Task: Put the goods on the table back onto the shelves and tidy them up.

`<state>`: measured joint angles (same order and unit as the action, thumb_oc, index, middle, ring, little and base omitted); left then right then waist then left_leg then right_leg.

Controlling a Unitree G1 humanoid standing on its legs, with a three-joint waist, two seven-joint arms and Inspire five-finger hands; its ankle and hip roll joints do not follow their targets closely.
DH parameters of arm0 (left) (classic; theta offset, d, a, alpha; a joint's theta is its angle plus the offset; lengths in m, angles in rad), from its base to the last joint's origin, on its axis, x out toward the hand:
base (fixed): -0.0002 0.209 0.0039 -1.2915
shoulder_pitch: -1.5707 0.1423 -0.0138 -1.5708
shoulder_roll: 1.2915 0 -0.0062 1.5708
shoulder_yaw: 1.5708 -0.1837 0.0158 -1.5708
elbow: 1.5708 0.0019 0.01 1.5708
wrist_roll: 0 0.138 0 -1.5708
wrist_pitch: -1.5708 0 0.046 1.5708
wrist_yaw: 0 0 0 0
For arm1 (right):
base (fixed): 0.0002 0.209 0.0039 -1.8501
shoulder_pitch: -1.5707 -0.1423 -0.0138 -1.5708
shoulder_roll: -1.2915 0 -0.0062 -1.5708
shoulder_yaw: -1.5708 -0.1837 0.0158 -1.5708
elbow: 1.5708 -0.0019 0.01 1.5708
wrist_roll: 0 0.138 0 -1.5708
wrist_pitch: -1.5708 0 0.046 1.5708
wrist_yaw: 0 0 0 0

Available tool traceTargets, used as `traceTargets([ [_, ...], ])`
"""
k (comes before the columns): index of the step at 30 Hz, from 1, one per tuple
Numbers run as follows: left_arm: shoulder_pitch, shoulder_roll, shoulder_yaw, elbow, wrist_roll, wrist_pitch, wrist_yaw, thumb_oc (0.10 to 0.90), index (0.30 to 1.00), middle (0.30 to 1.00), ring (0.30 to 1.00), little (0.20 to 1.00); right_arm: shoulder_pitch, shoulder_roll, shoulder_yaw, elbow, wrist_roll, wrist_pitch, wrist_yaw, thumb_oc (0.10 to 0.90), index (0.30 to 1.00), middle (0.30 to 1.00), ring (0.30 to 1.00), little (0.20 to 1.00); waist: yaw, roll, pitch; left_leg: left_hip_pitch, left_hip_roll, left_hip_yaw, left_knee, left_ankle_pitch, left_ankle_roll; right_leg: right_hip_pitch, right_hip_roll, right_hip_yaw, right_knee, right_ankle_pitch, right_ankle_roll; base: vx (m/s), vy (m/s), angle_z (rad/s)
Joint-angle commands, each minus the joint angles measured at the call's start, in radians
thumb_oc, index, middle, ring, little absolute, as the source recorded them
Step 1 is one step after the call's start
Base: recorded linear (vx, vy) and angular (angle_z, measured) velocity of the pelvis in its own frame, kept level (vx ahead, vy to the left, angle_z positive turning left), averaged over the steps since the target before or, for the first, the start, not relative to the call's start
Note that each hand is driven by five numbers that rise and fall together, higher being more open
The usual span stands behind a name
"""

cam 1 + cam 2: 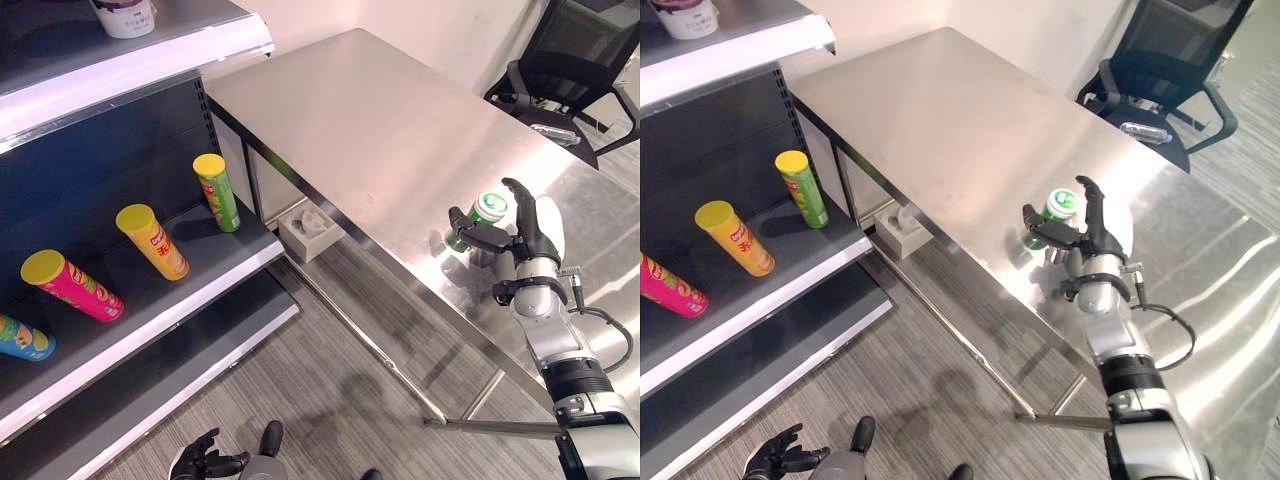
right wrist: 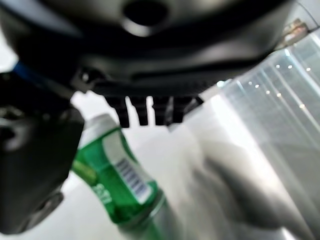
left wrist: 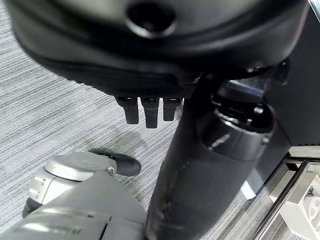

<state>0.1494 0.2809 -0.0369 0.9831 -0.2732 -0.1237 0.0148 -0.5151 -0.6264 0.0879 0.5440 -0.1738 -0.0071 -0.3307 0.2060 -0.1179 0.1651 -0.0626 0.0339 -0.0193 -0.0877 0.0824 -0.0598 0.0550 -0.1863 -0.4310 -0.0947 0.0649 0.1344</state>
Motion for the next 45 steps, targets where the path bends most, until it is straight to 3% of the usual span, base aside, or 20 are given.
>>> traceTargets([
  [1, -0.031, 0.019, -0.059, 0.031, -0.002, -0.028, 0.021, 0.8, 0.9, 0.9, 0.9, 0.9, -0.156, -0.062, -0.013, -0.007, -0.001, -0.046, -0.046, 0.4, 0.3, 0.3, 0.3, 0.3, 0.017, -0.001, -0.036, -0.001, -0.05, 0.015, 0.0, -0.044, 0.037, 0.058, -0.017, 0.009, 0.014, -0.012, 0.043, 0.0, 0.0, 0.0],
  [15, -0.032, 0.025, -0.044, 0.038, -0.003, -0.026, 0.02, 0.8, 0.9, 0.9, 0.9, 0.9, -0.159, -0.081, -0.001, -0.026, -0.021, -0.042, -0.033, 0.4, 0.3, 0.3, 0.3, 0.3, 0.008, -0.004, -0.038, 0.009, -0.047, 0.018, 0.0, -0.044, 0.036, 0.062, -0.016, 0.015, 0.015, -0.012, 0.043, 0.0, 0.0, 0.0],
  [20, -0.033, 0.03, -0.022, 0.019, -0.009, -0.027, 0.02, 0.8, 0.9, 0.9, 0.9, 0.9, -0.153, -0.091, -0.03, -0.17, 0.002, -0.078, -0.027, 0.4, 0.3, 0.3, 0.3, 0.3, 0.008, -0.007, -0.042, 0.013, -0.043, 0.024, 0.0, -0.041, 0.036, 0.061, -0.023, 0.015, 0.023, 0.002, 0.048, -0.03, -0.006, -0.01],
  [23, -0.032, 0.037, -0.007, 0.009, -0.012, -0.027, 0.016, 0.8, 0.9, 0.9, 0.9, 0.9, -0.165, -0.106, -0.042, -0.28, 0.037, -0.122, -0.017, 0.4, 0.3, 0.3, 0.3, 0.3, 0.022, -0.005, -0.041, 0.023, -0.036, 0.03, 0.0, -0.036, 0.037, 0.057, -0.017, 0.03, 0.061, -0.031, 0.038, -0.07, -0.041, -0.1],
  [24, -0.04, 0.045, -0.008, 0.005, -0.015, -0.027, 0.017, 0.8, 0.9, 0.9, 0.9, 0.9, -0.164, -0.11, -0.049, -0.316, 0.055, -0.143, -0.016, 0.4, 0.3, 0.3, 0.3, 0.3, 0.019, -0.005, -0.037, 0.027, -0.033, 0.02, 0.0, -0.033, 0.034, 0.056, -0.007, 0.049, 0.088, -0.053, 0.03, -0.07, -0.1, -0.07],
  [26, -0.063, 0.063, -0.025, -0.002, -0.019, -0.029, 0.016, 0.8, 0.9, 0.9, 0.9, 0.9, -0.16, -0.149, -0.071, -0.381, 0.093, -0.181, 0.001, 0.4, 0.3, 0.3, 0.3, 0.3, 0.002, -0.013, -0.034, 0.003, -0.033, -0.035, 0.003, -0.01, 0.026, 0.046, 0.042, 0.171, 0.109, -0.114, 0.013, -0.07, -0.139, 0.07],
  [27, -0.063, 0.065, -0.026, -0.013, -0.023, -0.032, 0.015, 0.8, 0.9, 0.9, 0.9, 0.9, -0.165, -0.155, -0.082, -0.424, 0.116, -0.201, 0.009, 0.4, 0.3, 0.3, 0.3, 0.3, 0.005, -0.015, -0.036, -0.012, -0.032, -0.053, 0.005, 0.002, 0.016, 0.049, 0.053, 0.193, 0.104, -0.127, 0.006, -0.07, -0.096, 0.83],
  [28, -0.064, 0.065, -0.027, -0.013, -0.023, -0.032, 0.015, 0.8, 0.9, 0.9, 0.9, 0.9, -0.164, -0.156, -0.084, -0.426, 0.116, -0.201, 0.01, 0.4, 0.3, 0.3, 0.3, 0.3, 0.004, -0.014, -0.037, -0.015, -0.031, -0.054, 0.003, 0.007, 0.017, 0.046, 0.054, 0.192, 0.102, -0.123, 0.006, -0.2, -0.273, 1.14],
  [29, -0.066, 0.068, -0.021, -0.013, -0.031, -0.036, 0.005, 0.8, 0.9, 0.9, 0.9, 0.9, -0.2, -0.203, -0.085, -0.505, 0.171, -0.248, 0.04, 0.4, 0.3, 0.3, 0.3, 0.3, 0.029, -0.023, -0.046, -0.052, -0.013, -0.101, 0.001, 0.05, -0.023, 0.078, 0.086, 0.157, 0.053, -0.13, -0.018, -0.2, -0.331, 1.05],
  [31, -0.079, 0.069, -0.021, 0.001, -0.046, -0.033, 0.002, 0.8, 0.9, 0.9, 0.9, 0.9, -0.247, -0.229, -0.088, -0.569, 0.243, -0.292, 0.055, 0.4, 0.3, 0.3, 0.3, 0.3, 0.035, -0.017, -0.02, -0.105, 0.017, -0.153, 0.007, 0.111, -0.073, 0.087, 0.147, 0.138, 0.009, -0.132, -0.051, -0.32, -0.397, 0.73],
  [35, -0.073, 0.053, -0.04, 0.026, -0.026, -0.026, -0.011, 0.8, 0.9, 0.9, 0.9, 0.9, -0.289, -0.208, -0.093, -0.593, 0.394, -0.336, 0.099, 0.4, 0.3, 0.3, 0.3, 0.3, 0.042, 0.016, -0.013, -0.138, 0.032, -0.171, 0.002, 0.152, -0.094, 0.087, 0.173, 0.091, 0.007, -0.144, -0.065, -0.24, -0.148, 0.85],
  [36, -0.073, 0.047, -0.042, 0.036, -0.026, -0.023, -0.014, 0.8, 0.9, 0.9, 0.9, 0.9, -0.302, -0.206, -0.091, -0.602, 0.417, -0.347, 0.099, 0.4, 0.3, 0.3, 0.3, 0.3, 0.034, 0.026, -0.006, -0.16, 0.038, -0.14, 0.007, 0.163, -0.094, 0.08, 0.175, 0.073, 0.007, -0.137, -0.069, -0.23, -0.054, 0.42],
  [38, -0.076, 0.043, -0.026, 0.065, -0.024, -0.012, -0.019, 0.8, 0.9, 0.9, 0.9, 0.9, -0.313, -0.219, -0.077, -0.608, 0.436, -0.34, 0.11, 0.4, 0.3, 0.3, 0.3, 0.3, 0.01, 0.023, -0.008, -0.15, 0.09, 0.046, 0.025, 0.152, -0.076, 0.074, 0.168, 0.038, 0.007, -0.131, -0.075, -0.2, -0.025, 0.93],
  [39, -0.077, 0.037, -0.016, 0.073, -0.025, -0.009, -0.018, 0.8, 0.9, 0.9, 0.9, 0.9, -0.317, -0.213, -0.07, -0.615, 0.44, -0.339, 0.108, 0.4, 0.3, 0.3, 0.3, 0.3, 0.01, 0.02, -0.009, -0.143, 0.112, 0.105, 0.056, 0.142, -0.069, 0.073, 0.16, 0.022, 0.007, -0.123, -0.075, -0.16, -0.026, 0.95],
  [43, -0.067, 0.032, 0.02, 0.101, -0.025, -0.009, -0.01, 0.8, 0.9, 0.9, 0.9, 0.9, -0.354, -0.205, -0.019, -0.633, 0.448, -0.327, 0.131, 0.4, 0.3, 0.3, 0.3, 0.3, 0.013, 0.003, -0.025, -0.092, 0.142, 0.119, 0.186, 0.057, -0.062, 0.068, 0.111, -0.03, 0.007, -0.101, -0.085, -0.1, 0.008, 0.32],
  [45, -0.049, 0.031, 0.018, 0.084, -0.027, -0.008, -0.012, 0.8, 0.9, 0.9, 0.9, 0.9, -0.389, -0.185, 0.021, -0.622, 0.471, -0.313, 0.148, 0.4, 0.3, 0.3, 0.3, 0.3, 0.012, 0.006, -0.05, -0.019, 0.174, 0.092, 0.212, 0.012, -0.084, 0.071, 0.089, -0.055, 0.007, -0.103, -0.076, 0.0, 0.062, 0.71],
])
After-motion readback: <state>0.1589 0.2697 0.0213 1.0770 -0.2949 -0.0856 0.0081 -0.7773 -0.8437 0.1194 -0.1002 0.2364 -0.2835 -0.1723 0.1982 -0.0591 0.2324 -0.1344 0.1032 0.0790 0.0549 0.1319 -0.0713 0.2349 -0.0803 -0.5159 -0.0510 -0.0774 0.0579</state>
